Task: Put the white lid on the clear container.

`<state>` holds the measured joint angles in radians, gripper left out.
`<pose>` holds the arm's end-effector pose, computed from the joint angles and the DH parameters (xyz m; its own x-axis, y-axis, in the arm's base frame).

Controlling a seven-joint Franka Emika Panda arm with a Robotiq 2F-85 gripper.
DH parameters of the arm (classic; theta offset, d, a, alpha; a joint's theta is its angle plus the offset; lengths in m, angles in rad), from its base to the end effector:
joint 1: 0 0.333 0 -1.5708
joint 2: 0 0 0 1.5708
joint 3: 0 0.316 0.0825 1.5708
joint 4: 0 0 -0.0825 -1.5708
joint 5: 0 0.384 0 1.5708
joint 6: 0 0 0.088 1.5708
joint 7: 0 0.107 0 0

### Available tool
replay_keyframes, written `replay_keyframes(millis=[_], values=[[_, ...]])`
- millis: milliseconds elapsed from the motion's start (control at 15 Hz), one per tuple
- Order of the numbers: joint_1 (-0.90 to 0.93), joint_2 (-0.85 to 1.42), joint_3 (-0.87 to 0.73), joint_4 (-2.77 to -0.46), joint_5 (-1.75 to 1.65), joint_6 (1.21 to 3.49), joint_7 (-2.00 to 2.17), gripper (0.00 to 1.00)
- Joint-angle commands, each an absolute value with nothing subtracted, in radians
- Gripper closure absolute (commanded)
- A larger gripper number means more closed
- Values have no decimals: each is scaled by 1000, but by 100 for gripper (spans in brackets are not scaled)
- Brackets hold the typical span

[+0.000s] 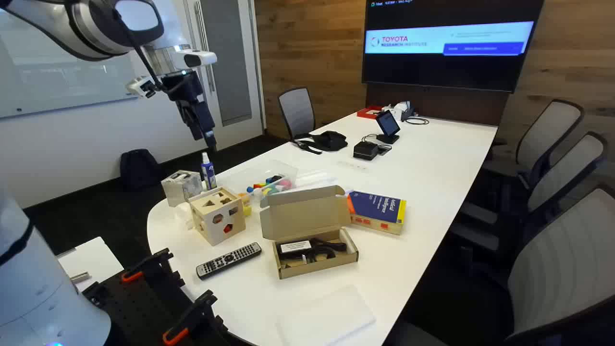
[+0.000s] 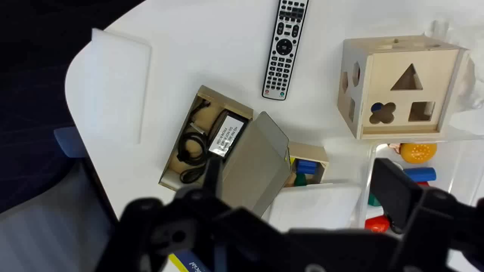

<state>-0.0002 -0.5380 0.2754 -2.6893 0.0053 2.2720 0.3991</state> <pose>0.3638 0.0984 0.4024 0.9778 -0.1486 0.1476 -0.1621 -0.9832 0.0843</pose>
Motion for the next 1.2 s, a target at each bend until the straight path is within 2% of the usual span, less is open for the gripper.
replay_keyframes(millis=[0,400,533,667,933,1133], values=[[18,-536,257,-2688,-7,2269,408,0],[18,-536,257,-2688,-7,2269,408,0],[21,-484,312,-2664,1,2262,507,0],[35,-432,390,-2648,2,2261,655,0],[-88,-297,717,-2588,-6,2300,995,0],[-206,-197,885,-2544,-58,2374,1260,0]])
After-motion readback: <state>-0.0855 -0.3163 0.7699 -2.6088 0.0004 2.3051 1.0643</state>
